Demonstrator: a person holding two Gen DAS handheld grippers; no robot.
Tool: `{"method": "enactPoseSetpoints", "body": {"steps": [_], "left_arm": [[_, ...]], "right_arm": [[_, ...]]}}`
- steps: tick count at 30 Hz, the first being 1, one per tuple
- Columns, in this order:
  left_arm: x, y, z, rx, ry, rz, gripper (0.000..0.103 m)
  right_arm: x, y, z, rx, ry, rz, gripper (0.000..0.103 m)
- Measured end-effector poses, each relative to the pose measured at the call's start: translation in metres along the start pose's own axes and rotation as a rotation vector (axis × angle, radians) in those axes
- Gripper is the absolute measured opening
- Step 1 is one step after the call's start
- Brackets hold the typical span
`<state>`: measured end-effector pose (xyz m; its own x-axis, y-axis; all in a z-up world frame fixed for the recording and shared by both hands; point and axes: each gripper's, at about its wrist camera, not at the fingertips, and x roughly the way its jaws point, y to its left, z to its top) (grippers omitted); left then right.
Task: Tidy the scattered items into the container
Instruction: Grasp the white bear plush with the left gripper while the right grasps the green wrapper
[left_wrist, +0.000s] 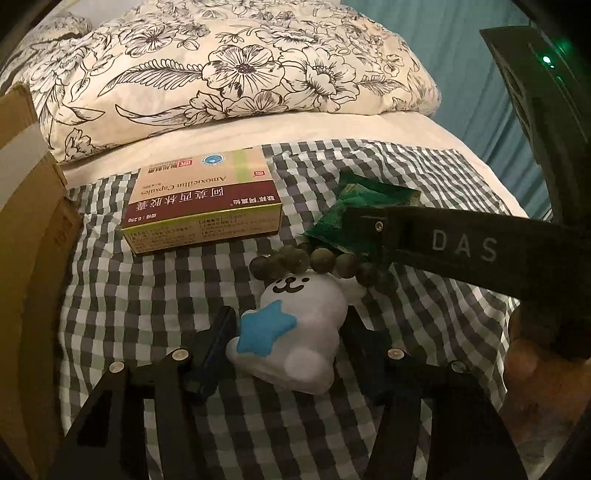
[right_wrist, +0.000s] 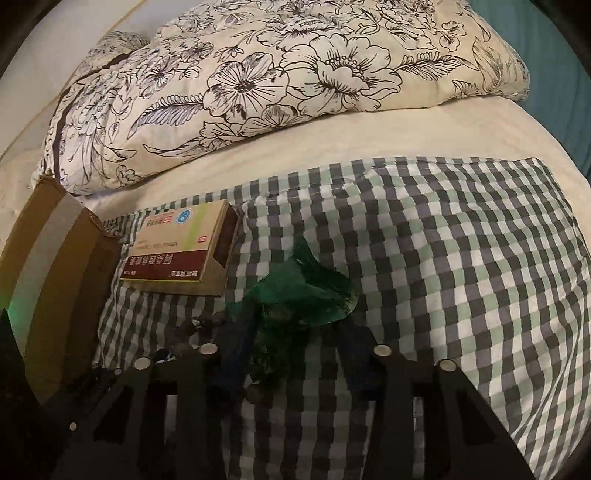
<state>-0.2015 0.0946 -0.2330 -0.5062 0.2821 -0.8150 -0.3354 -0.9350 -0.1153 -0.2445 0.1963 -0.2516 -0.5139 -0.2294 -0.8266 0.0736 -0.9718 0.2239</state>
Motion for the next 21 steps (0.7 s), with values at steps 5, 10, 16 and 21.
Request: {"method": "enactPoseSetpoints", "body": {"steps": [5, 10, 16, 21], "left_arm": [[-0.012, 0.005, -0.001, -0.002, -0.021, 0.027, 0.058], [-0.028, 0.006, 0.0, 0.005, -0.035, 0.04, 0.049], [-0.04, 0.005, -0.004, 0.004, -0.041, 0.039, 0.049], [-0.063, 0.006, -0.006, 0.007, -0.074, 0.044, 0.049]], "right_arm": [[-0.005, -0.002, 0.002, 0.024, -0.016, 0.025, 0.034], [-0.02, 0.0, 0.007, 0.031, -0.046, 0.031, 0.033], [-0.046, 0.008, 0.011, 0.024, -0.091, 0.041, 0.033], [-0.067, 0.006, 0.012, 0.044, -0.129, 0.053, 0.033]]}}
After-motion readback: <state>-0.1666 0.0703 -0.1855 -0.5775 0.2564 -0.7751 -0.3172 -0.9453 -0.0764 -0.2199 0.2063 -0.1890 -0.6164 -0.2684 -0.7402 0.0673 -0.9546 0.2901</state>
